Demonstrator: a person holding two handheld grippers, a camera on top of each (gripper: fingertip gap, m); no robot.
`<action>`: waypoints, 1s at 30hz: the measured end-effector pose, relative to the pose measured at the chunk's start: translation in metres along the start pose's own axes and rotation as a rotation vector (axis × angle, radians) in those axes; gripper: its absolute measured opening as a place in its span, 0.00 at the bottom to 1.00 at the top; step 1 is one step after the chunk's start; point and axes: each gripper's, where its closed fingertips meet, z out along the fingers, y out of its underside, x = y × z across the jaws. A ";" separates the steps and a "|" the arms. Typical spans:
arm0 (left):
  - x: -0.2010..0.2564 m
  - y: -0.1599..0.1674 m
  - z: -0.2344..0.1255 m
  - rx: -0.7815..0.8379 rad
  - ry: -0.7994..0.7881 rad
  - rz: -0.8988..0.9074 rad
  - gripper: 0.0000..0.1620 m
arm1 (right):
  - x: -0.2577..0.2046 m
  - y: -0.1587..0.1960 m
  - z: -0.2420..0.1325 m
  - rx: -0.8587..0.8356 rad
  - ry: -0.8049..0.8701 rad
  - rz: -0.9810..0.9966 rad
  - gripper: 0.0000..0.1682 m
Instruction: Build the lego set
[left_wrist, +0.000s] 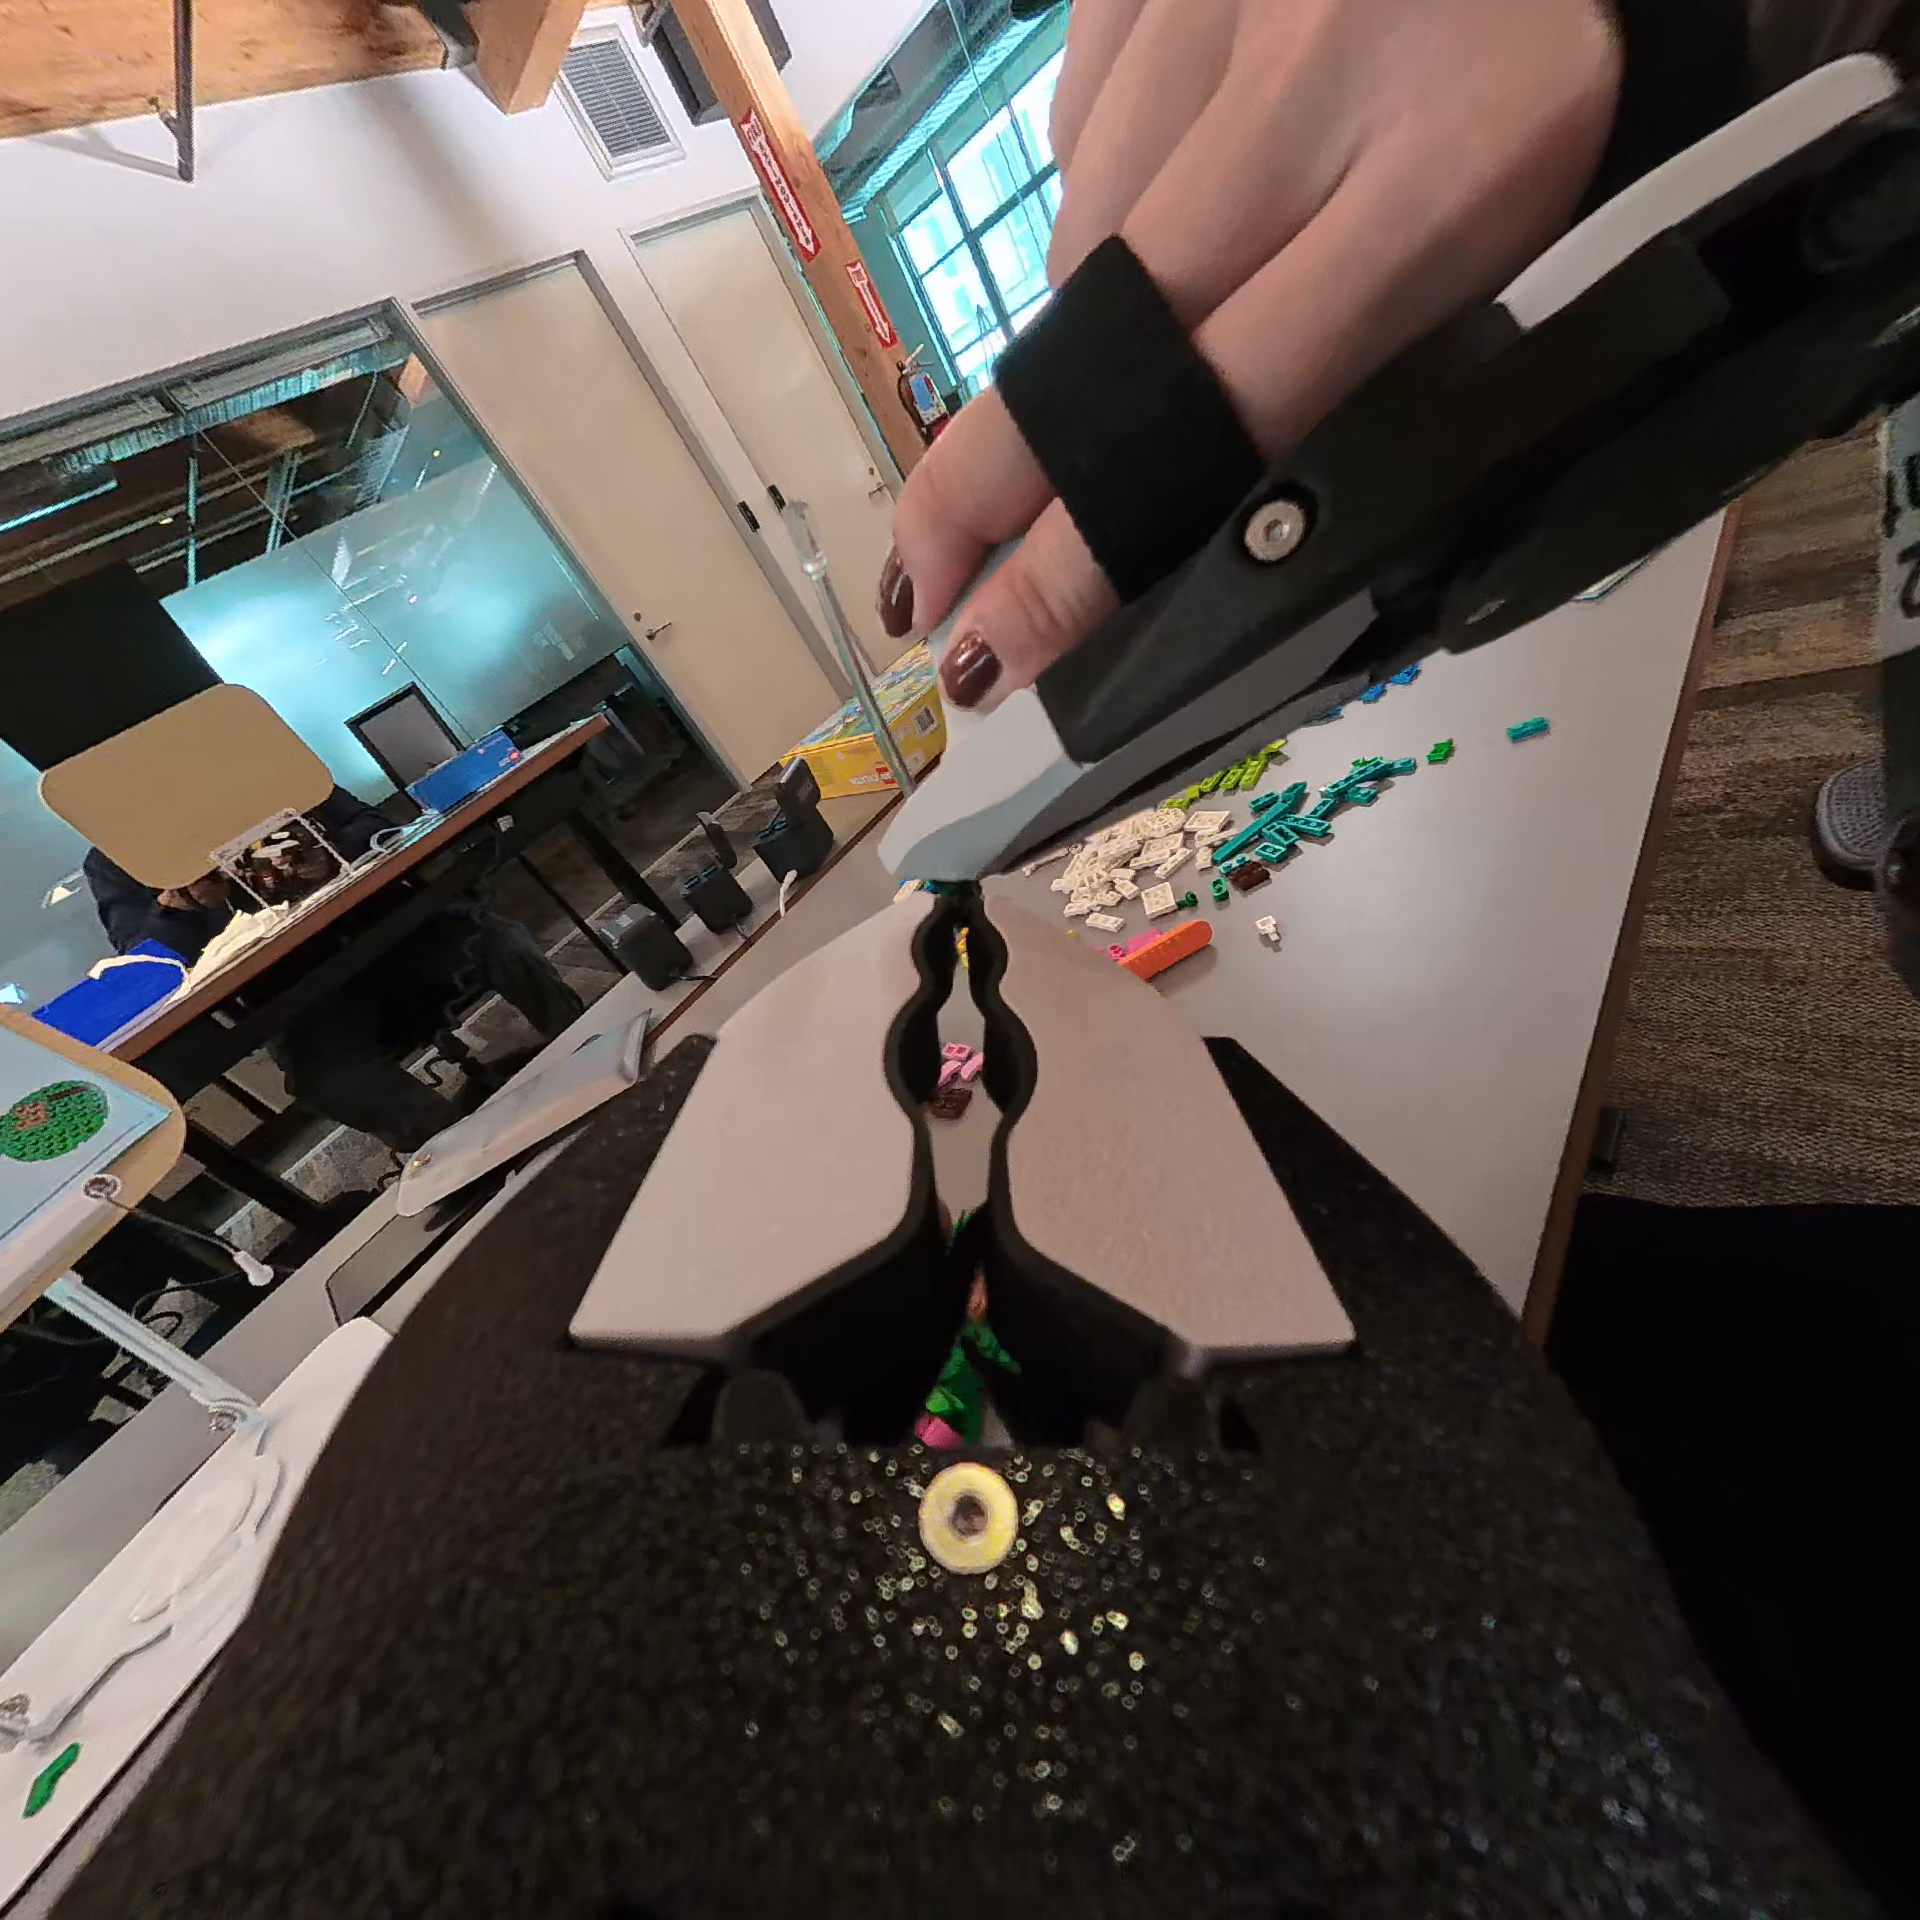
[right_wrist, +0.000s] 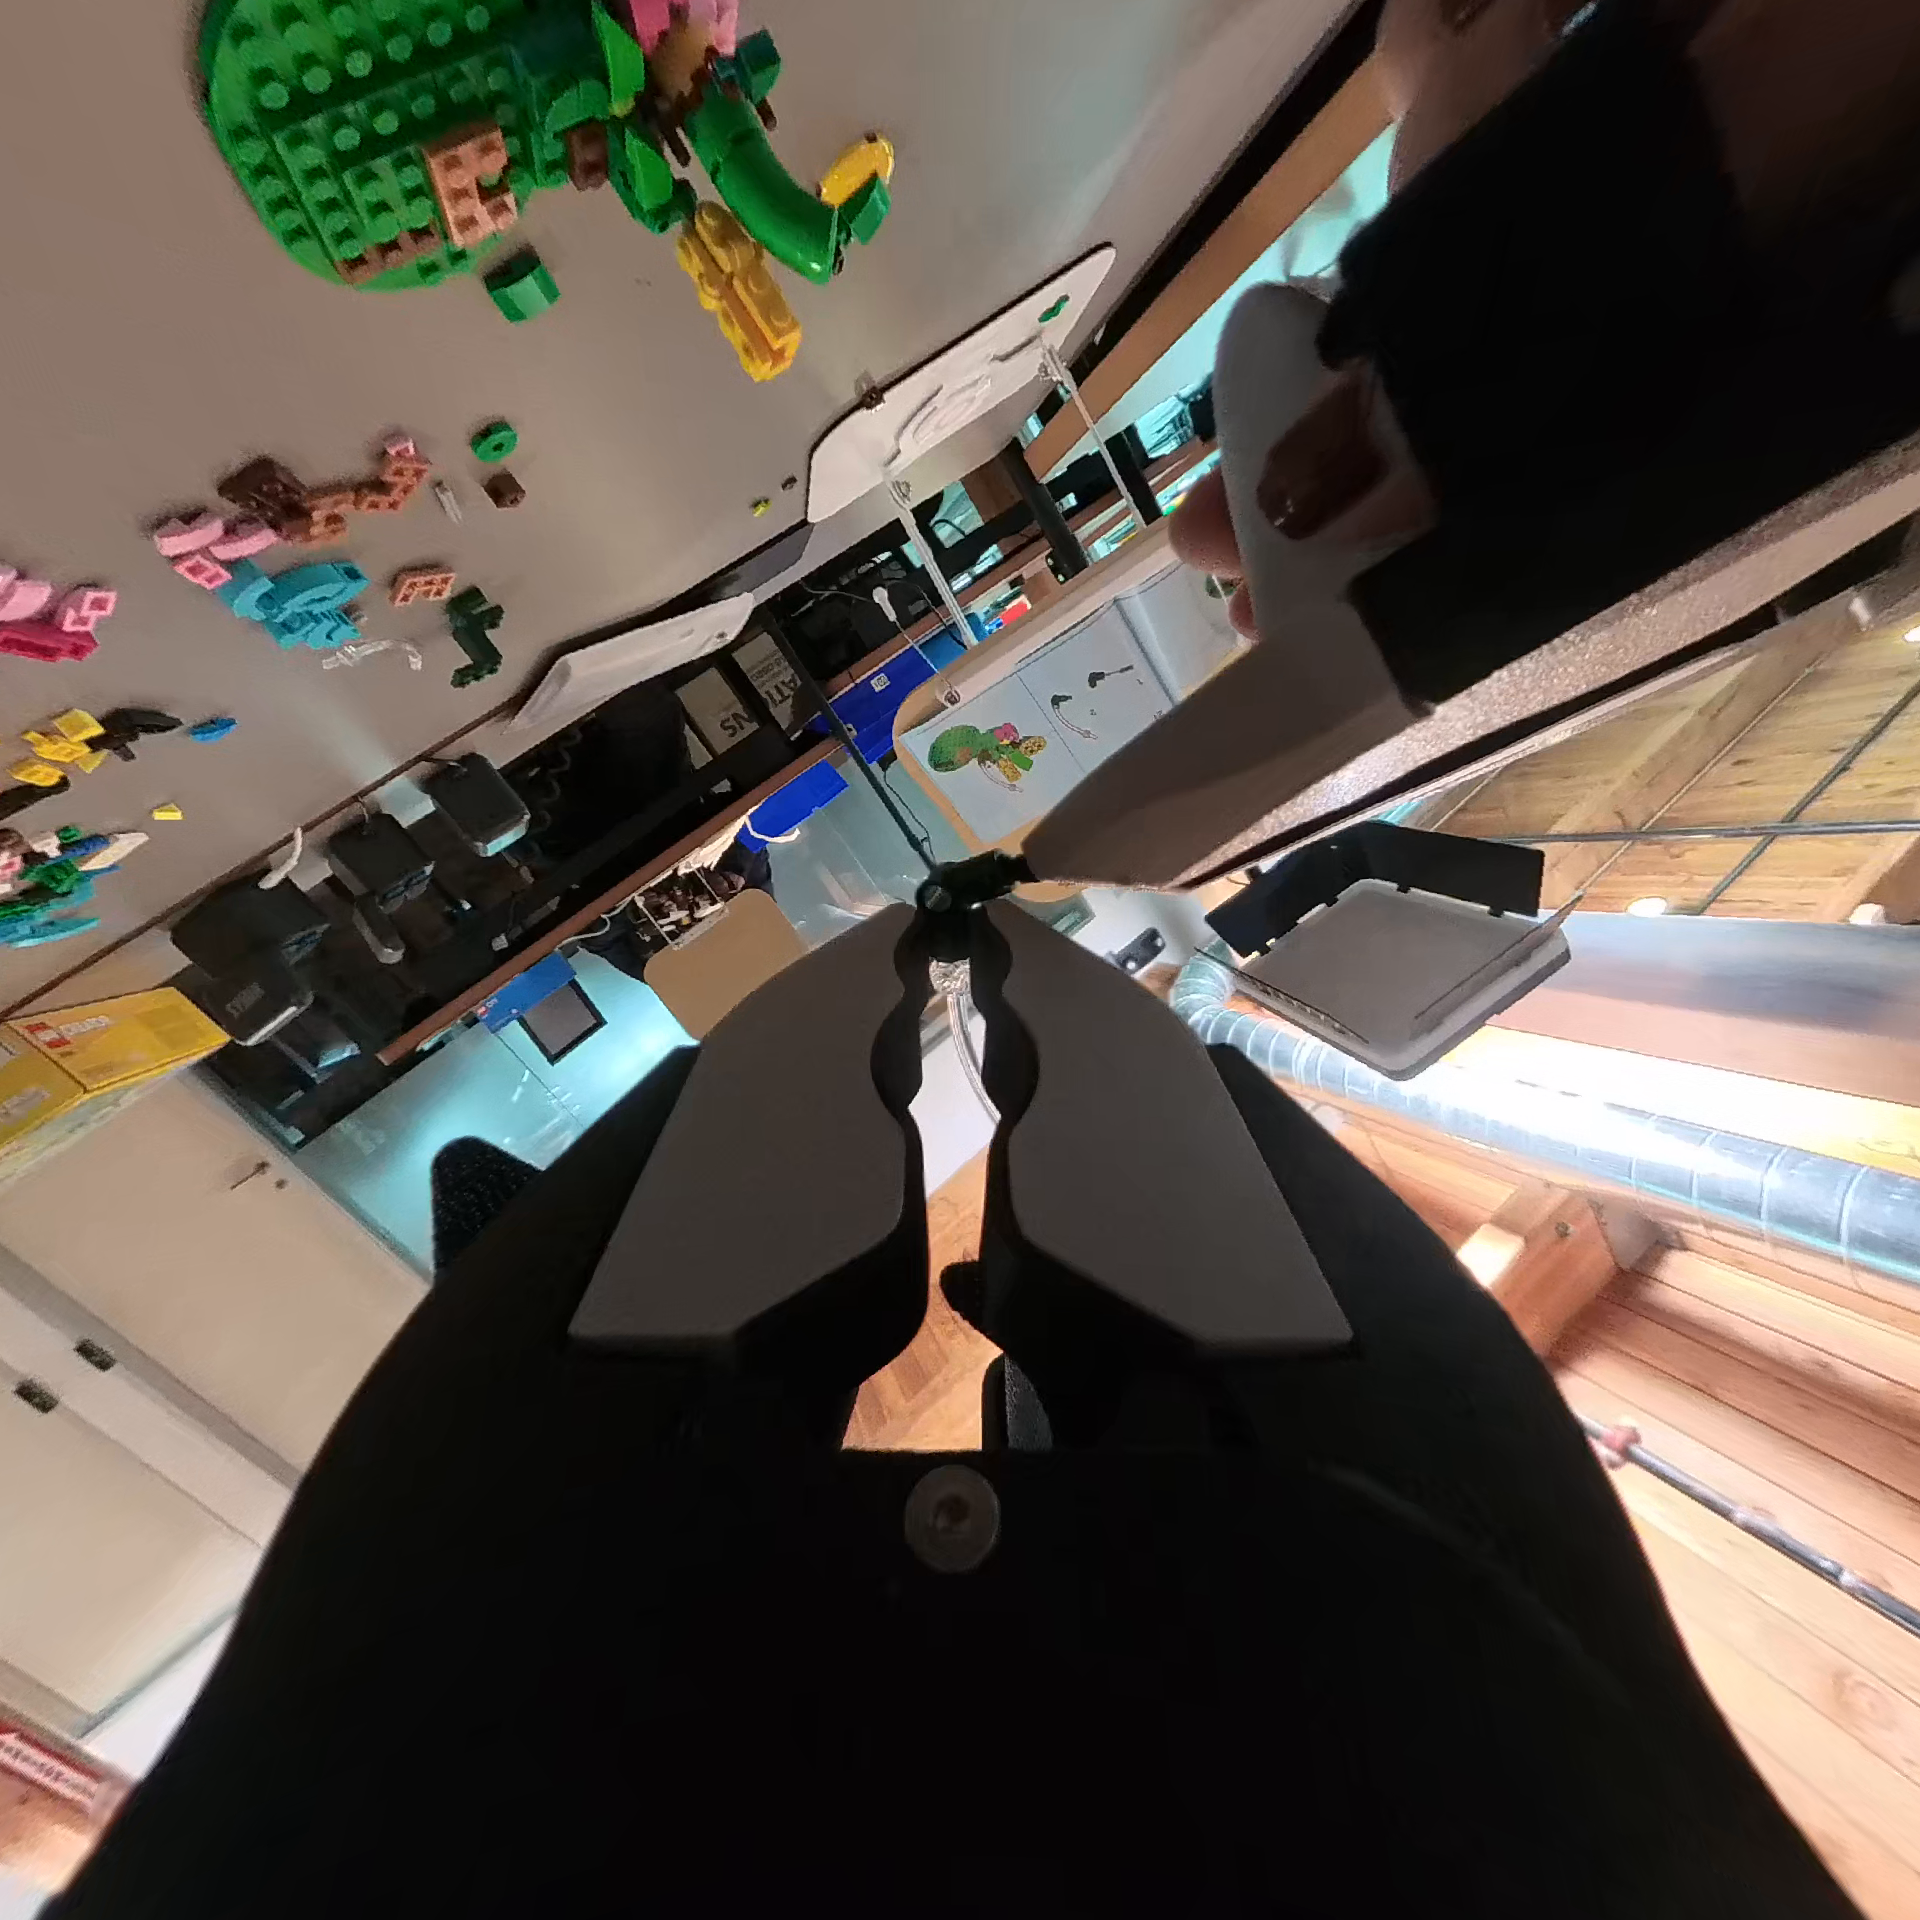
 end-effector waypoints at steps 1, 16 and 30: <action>0.000 0.001 0.000 -0.003 -0.002 0.000 0.01 | 0.000 0.000 0.001 0.001 0.002 0.012 0.02; 0.003 0.006 0.003 -0.017 0.014 -0.021 0.01 | -0.005 -0.002 -0.002 0.008 -0.015 0.051 0.02; -0.004 0.002 0.001 0.017 -0.025 -0.022 0.02 | -0.003 0.001 0.004 -0.002 -0.010 0.116 0.03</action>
